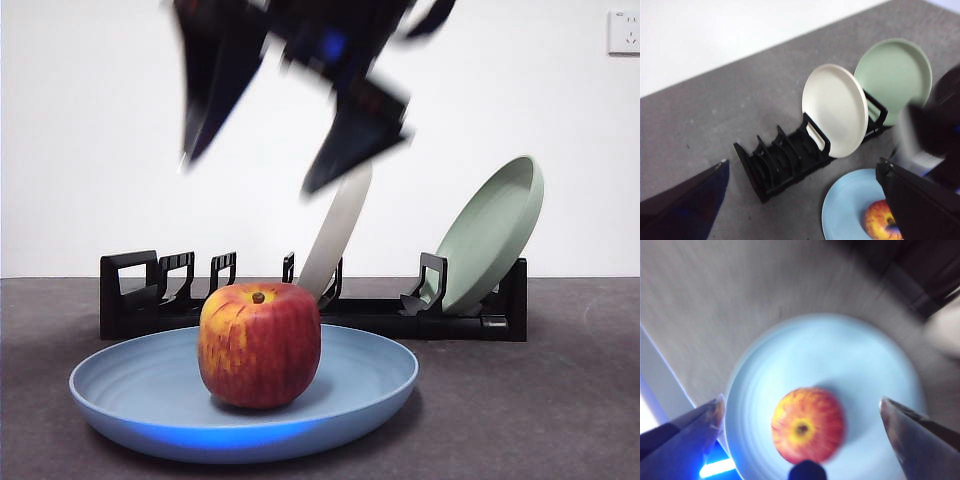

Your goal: Take the blue plate from the plate rack,put the plate on the table,take the apple from the table,put the apple in the plate

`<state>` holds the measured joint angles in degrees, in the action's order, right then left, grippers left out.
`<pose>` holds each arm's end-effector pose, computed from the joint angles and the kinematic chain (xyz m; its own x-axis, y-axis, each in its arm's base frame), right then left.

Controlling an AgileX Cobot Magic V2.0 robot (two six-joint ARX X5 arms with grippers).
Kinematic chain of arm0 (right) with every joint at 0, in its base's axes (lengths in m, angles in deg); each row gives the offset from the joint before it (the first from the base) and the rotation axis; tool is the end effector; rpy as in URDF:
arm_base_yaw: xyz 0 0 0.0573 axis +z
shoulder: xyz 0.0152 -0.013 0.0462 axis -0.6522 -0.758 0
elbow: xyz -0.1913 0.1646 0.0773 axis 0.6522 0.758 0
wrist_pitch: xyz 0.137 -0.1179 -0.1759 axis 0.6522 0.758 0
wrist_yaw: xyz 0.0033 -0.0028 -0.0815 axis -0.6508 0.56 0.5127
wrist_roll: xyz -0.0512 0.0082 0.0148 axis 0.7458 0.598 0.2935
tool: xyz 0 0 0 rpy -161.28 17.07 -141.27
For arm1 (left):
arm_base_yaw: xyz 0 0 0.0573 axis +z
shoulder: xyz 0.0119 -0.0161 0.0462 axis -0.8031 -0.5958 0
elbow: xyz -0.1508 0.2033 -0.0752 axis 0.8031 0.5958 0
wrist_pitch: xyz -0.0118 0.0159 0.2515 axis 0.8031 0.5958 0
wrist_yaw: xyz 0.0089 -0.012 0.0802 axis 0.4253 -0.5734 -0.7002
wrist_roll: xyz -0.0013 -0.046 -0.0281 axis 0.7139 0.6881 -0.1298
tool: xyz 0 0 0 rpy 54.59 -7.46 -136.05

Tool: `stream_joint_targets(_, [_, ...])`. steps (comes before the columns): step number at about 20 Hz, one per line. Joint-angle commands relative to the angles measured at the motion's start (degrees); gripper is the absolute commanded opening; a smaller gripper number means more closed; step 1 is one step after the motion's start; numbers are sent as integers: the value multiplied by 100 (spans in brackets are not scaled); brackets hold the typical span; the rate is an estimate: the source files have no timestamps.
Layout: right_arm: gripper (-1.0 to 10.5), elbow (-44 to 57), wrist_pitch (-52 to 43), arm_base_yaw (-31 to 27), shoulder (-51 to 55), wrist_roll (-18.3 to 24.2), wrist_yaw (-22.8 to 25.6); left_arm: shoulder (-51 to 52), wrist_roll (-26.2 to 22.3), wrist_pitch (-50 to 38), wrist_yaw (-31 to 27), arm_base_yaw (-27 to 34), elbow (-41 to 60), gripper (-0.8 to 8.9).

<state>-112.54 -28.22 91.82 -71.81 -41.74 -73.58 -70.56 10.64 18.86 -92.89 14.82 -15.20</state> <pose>0.2032 0.2550 0.2760 0.3383 0.5185 -0.7853 -0.7750 0.6269 0.0800 0.1172 -0.0850 0.4304 0.8113 -0.3520 -0.4668 0.4411 0.8926 0.0936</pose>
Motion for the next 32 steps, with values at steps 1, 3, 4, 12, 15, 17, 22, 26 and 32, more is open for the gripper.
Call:
stream_joint_targets(1, [561,-4,308,-125,669,72,463,-138,15,46,-2,20,17,493])
stream_joint_targets(3, [449,-4,636,-280,1290,146,706,-258,7,74,9,20,17,412])
stream_joint_targets(4, [338,-4,798,-400,1587,153,710,-313,-42,92,26,20,17,300])
stream_joint_targets(12, [-10,81,1432,-1510,2931,210,651,-413,-289,-66,26,20,271,-9])
stream_joint_targets(15, [-11,636,1259,-1810,3366,87,645,17,-258,-909,28,24,1244,-9])
stream_joint_targets(17, [-11,1209,962,-1923,3768,-61,640,393,-94,-1545,31,26,2065,-9])
stream_joint_targets(22, [-9,2533,483,-1961,4789,-262,887,1191,210,-2793,24,46,3762,-8])
stream_joint_targets(26, [1,2535,796,-1961,4813,-260,999,1167,216,-2498,15,46,3768,-3])
stream_joint_targets(32, [1,2535,785,-1961,4809,-262,997,1167,216,-2524,13,46,3768,-3])
